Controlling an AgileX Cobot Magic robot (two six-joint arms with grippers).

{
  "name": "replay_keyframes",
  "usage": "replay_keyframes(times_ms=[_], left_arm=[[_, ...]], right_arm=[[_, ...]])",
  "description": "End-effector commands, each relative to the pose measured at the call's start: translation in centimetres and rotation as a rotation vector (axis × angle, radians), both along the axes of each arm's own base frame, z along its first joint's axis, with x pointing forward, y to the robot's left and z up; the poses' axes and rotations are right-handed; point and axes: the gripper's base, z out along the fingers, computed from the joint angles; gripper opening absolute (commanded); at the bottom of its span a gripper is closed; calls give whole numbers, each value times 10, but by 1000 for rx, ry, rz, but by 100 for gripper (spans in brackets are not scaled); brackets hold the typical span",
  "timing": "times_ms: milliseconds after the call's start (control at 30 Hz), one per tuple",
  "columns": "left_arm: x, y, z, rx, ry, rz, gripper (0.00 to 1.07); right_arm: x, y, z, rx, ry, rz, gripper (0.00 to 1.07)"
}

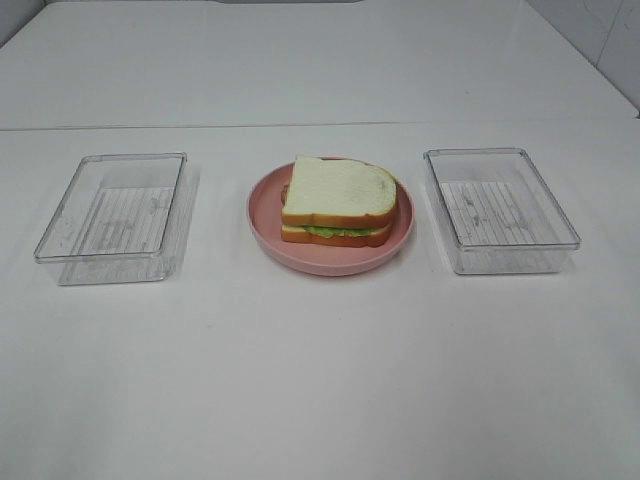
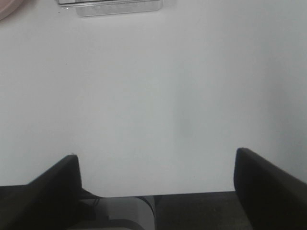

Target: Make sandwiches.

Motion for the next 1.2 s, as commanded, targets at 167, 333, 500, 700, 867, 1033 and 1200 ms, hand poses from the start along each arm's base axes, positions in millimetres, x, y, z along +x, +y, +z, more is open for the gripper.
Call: replay_keyframes(times_ms=[167,333,500,700,867,1033,1200], left_arm=[[-2,-1,0,-7,-29,-1,102],[-2,-1,0,-7,-29,-1,102],[-2,-1,0,-8,-29,-2,102],[-2,-1,0,-8,-29,-2,102],[-2,-1,0,-9,-29,-2,102],[-2,-1,0,-10,-29,-4,102],[-2,-1,0,-10,-28,-3,102]], right_arm=[[-74,-6,-4,19,-231,76,85],[-107,-4,-23,26,-350,187,85],[-120,-4,-35,14,-390,229,85],[-137,-6,-38,12,-466,232,85],[-151,-8,-42,19,-543,220,85],[-155,-9,-43,29,-569,191,85],[-155,-9,-42,29,-573,194,85]])
